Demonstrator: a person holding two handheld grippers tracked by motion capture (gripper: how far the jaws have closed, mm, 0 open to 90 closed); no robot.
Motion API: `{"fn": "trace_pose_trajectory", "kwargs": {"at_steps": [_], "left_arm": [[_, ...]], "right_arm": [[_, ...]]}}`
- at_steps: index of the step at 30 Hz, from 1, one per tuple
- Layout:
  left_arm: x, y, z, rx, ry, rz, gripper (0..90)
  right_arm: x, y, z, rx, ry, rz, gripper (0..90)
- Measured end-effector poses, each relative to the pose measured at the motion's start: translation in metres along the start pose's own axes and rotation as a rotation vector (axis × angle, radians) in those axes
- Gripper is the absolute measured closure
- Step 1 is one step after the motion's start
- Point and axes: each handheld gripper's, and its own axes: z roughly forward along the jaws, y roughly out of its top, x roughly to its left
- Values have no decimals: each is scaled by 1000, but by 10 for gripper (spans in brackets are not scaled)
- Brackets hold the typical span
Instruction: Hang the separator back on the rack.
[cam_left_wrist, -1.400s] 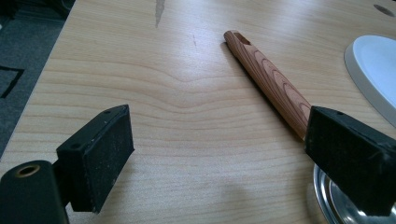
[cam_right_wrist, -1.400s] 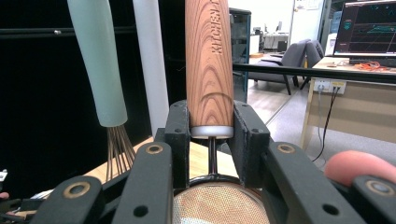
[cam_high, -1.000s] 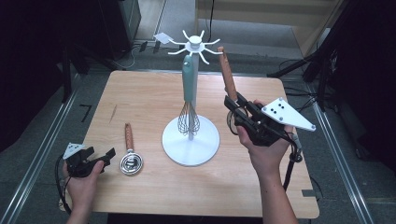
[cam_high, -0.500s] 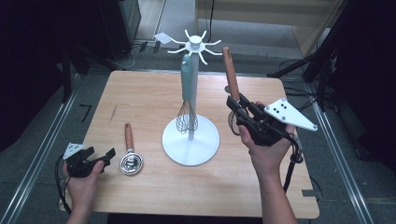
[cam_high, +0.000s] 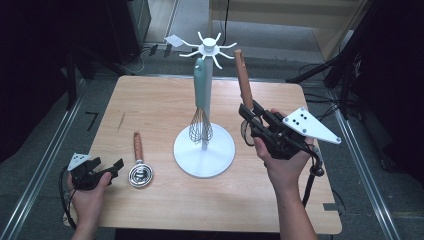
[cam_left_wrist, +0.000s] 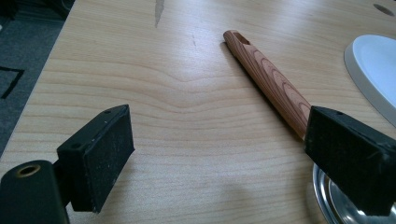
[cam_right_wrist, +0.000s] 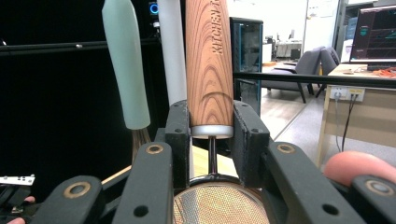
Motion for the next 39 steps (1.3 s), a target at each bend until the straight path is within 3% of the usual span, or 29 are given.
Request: {"fn": "trace_pose_trajectory", "kwargs": {"at_steps": [10, 39], "left_arm": [[0, 0, 0, -1, -1, -1, 89], [0, 0, 0, 0, -3, -2, 91]], "right_arm": [[0, -2, 7, 17, 25, 24, 723], [-4, -8, 20, 65, 54, 35, 717]]}}
